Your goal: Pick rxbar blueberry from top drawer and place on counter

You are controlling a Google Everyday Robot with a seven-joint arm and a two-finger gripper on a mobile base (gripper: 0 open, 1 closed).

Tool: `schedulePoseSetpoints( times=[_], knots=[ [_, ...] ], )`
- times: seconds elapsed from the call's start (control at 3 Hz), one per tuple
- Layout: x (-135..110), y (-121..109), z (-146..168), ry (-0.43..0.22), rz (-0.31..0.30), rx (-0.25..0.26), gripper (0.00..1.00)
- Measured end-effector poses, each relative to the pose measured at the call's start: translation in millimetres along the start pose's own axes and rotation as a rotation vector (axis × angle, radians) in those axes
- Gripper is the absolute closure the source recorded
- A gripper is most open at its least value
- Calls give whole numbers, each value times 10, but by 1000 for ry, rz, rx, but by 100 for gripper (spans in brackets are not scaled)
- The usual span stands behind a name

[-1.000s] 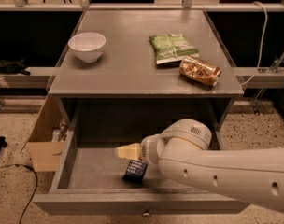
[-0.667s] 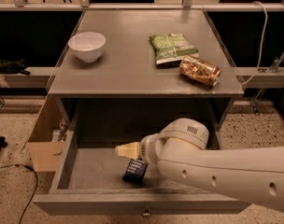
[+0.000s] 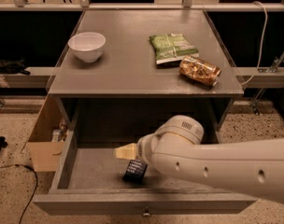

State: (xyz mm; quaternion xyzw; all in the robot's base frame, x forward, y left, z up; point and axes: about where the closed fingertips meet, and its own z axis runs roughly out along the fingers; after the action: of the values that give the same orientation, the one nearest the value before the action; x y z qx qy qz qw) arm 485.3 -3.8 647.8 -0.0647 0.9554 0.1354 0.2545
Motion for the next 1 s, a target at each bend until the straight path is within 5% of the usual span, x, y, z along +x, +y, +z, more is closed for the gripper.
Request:
schedulePoseSetpoints(
  times=[0.33, 1.0],
  knots=[
    [83, -87, 227, 122, 7, 17, 0],
    [284, -4, 471, 222, 60, 82, 0]
  ],
)
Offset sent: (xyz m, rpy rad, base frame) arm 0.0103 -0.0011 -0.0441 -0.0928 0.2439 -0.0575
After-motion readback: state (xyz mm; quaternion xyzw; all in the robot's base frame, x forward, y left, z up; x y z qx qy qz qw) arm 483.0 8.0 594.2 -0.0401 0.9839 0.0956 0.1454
